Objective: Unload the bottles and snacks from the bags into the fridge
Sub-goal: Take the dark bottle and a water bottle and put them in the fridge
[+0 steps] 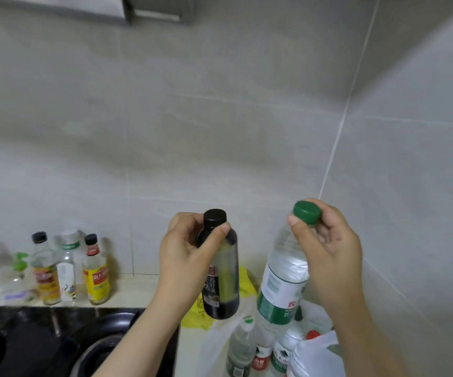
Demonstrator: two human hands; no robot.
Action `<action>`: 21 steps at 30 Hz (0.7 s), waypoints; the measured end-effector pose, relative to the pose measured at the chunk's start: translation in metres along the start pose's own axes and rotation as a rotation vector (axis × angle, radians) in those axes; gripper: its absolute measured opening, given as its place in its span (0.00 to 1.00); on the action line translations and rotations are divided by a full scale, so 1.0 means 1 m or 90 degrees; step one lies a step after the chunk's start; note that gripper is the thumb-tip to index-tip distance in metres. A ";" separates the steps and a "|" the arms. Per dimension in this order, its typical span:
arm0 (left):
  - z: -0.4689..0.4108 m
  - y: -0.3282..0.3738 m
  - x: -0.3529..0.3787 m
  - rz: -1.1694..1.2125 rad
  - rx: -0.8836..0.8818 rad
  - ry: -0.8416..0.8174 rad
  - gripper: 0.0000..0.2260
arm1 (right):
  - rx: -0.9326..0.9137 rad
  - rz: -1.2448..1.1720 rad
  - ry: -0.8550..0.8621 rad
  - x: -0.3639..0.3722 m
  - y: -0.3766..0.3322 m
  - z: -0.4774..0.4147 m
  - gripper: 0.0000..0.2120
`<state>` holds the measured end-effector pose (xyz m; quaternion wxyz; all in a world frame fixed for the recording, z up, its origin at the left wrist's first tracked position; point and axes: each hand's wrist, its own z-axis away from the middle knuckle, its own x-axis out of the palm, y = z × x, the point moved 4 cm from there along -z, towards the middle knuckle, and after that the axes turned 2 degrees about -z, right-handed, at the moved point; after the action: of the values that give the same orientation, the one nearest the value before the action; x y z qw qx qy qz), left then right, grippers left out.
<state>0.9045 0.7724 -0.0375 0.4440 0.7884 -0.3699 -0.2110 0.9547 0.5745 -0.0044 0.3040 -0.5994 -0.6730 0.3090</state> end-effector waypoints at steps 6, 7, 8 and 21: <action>-0.025 0.030 -0.024 0.039 0.022 -0.007 0.02 | -0.059 -0.027 -0.012 0.026 -0.023 -0.021 0.06; -0.029 0.036 -0.029 0.047 0.025 0.003 0.03 | -0.067 -0.038 -0.012 0.031 -0.026 -0.025 0.05; -0.032 0.043 -0.033 0.052 0.030 0.011 0.04 | -0.077 -0.049 -0.014 0.036 -0.029 -0.028 0.05; -0.025 0.107 -0.078 -0.024 0.082 0.169 0.09 | -0.161 -0.214 -0.200 0.100 -0.054 -0.064 0.08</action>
<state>0.8291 0.8109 0.0671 0.4336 0.8430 -0.3055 -0.0893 0.9616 0.6727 0.0814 0.1657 -0.4571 -0.8353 0.2565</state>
